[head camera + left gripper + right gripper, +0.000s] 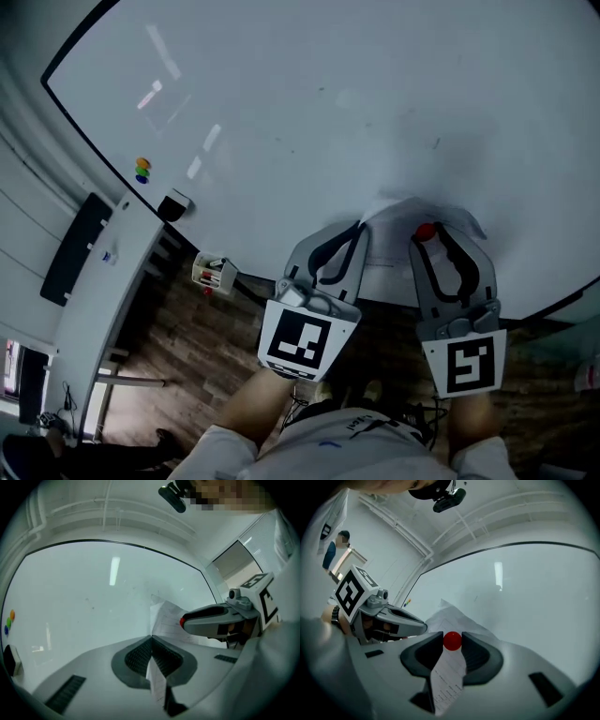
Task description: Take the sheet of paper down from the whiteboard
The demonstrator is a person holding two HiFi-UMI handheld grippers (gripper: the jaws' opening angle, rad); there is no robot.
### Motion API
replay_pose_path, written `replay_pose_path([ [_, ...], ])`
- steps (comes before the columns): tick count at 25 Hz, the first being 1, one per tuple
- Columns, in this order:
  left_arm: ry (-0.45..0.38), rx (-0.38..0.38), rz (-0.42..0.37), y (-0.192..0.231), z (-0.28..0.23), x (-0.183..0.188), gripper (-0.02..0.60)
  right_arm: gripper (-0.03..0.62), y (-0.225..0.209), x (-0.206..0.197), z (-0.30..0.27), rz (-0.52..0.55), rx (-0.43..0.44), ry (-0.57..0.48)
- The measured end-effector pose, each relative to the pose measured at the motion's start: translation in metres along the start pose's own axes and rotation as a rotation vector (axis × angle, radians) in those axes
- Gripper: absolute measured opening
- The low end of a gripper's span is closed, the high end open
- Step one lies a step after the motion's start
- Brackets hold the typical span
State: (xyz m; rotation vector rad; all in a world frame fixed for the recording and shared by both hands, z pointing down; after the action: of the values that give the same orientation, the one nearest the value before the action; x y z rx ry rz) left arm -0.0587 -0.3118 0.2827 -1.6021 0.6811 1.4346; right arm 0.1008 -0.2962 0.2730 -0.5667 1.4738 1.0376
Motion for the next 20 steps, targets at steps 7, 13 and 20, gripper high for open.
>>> replay_pose_path([
  [7,0.03,0.009,0.003,-0.012,0.032,-0.017,0.012,0.13,0.022,-0.013,0.018,-0.062,0.033,-0.009],
  [13,0.096,-0.045,0.067,-0.016,0.079,-0.042,0.012,0.13,0.067,-0.021,0.044,-0.081,-0.017,0.027],
  [20,0.148,-0.094,0.106,-0.022,0.125,-0.07,0.012,0.13,0.11,-0.039,0.073,-0.182,-0.049,0.082],
])
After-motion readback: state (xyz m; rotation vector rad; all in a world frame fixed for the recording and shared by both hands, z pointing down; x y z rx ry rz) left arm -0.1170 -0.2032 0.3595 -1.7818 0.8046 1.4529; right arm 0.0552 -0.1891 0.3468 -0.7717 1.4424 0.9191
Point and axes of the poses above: the fingertips, and each gripper's own axes: z backward along the fingers, y to its left, x out of its top, the point moved 8 cm from there along z, backward along the fingers, and after that the axes turned 4 degrees about y, right-handed, at the moved point
